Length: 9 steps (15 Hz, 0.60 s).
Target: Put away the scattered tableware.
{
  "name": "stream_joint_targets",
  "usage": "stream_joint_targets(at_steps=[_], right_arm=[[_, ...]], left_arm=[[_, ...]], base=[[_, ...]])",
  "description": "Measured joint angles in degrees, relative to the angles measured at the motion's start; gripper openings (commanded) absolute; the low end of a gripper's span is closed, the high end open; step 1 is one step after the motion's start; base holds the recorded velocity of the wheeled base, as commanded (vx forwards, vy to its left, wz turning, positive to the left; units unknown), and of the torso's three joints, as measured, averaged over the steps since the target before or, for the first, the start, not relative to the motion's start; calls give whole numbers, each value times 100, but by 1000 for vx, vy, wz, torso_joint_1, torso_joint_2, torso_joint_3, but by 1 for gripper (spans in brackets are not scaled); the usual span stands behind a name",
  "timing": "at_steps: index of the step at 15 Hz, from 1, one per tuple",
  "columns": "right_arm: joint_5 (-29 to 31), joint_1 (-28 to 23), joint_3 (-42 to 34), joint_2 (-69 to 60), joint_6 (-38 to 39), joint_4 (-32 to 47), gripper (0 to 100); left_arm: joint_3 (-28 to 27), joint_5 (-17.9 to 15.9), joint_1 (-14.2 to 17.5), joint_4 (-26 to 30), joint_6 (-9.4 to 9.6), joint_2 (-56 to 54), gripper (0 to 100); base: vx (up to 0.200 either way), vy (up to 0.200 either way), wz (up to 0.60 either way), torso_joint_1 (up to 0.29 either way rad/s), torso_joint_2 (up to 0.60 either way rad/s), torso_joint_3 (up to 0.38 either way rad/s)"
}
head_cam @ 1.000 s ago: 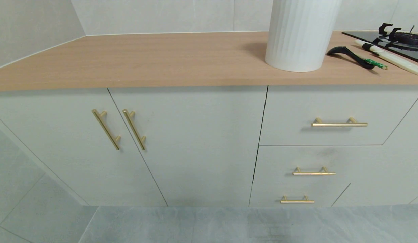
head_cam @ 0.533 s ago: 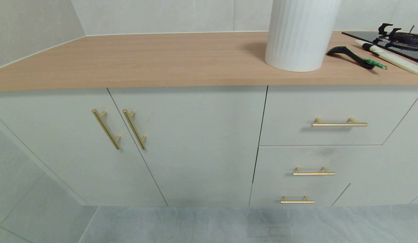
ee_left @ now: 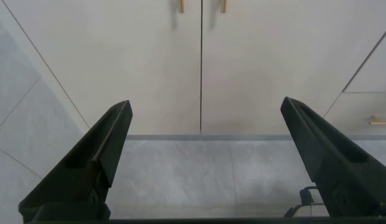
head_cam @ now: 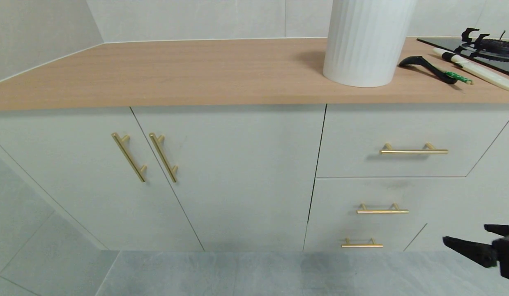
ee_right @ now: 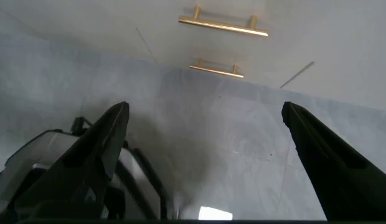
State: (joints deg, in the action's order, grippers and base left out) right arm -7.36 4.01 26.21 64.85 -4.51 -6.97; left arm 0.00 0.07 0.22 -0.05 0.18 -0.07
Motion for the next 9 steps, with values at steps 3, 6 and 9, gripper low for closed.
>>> stream_joint_targets(at_steps=[3,6,9], right_arm=[[102,61,228,1596,-27,-1046,100],[323,83,341,2853,-33,-2158,100],[536,95,344,3668,-17,-3035,100]], left_arm=[[0,0,0,0,0,0,100],[0,0,2,-2,-2,0,100],[0,0,2,-2,0,0,100]], base=[[0,0,0,0,0,0],[0,0,0,0,0,0],[0,0,0,0,0,0]])
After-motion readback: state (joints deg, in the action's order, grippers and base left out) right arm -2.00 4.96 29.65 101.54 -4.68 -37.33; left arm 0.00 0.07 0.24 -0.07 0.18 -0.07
